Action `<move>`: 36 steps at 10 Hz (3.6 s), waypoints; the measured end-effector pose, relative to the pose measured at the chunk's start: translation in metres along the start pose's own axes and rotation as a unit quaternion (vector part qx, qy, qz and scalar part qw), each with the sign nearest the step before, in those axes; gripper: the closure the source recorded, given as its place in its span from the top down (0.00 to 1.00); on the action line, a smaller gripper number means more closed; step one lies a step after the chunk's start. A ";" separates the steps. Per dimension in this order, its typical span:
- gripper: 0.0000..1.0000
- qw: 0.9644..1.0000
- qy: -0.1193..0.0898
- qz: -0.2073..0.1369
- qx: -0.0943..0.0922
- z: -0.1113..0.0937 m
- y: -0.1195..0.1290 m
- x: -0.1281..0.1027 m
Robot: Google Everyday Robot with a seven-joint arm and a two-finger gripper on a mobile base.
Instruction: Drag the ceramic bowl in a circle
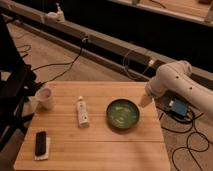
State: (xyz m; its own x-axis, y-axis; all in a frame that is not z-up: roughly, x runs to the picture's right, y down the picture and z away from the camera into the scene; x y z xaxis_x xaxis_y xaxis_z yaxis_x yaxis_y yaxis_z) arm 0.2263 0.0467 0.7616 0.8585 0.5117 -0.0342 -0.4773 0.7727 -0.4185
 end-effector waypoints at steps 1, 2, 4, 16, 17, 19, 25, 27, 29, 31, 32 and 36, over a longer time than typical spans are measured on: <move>0.69 1.000 0.000 0.000 0.000 0.000 0.000 0.000; 0.69 1.000 0.000 0.000 0.000 0.000 0.000 0.000; 0.69 1.000 0.000 0.000 0.000 0.000 0.000 0.000; 0.69 1.000 0.000 0.000 0.000 0.000 0.000 0.000; 0.69 1.000 0.000 0.000 0.000 0.000 0.000 0.000; 0.69 1.000 0.000 0.000 0.000 0.000 0.000 0.000; 0.69 0.995 -0.001 -0.088 -0.044 0.023 0.049 -0.013; 0.69 0.991 -0.013 -0.116 -0.071 0.035 0.074 -0.020; 0.69 0.985 -0.022 -0.139 -0.102 0.050 0.100 -0.023; 0.69 0.980 -0.023 -0.149 -0.131 0.065 0.120 -0.018; 0.69 0.978 -0.021 -0.148 -0.143 0.072 0.127 -0.013; 0.69 0.978 -0.022 -0.148 -0.144 0.073 0.128 -0.013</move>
State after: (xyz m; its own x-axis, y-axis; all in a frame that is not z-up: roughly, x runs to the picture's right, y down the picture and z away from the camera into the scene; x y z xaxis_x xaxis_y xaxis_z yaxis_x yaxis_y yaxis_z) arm 0.1404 0.1665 0.7749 0.9393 0.3019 0.1630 -0.1311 0.7549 -0.6426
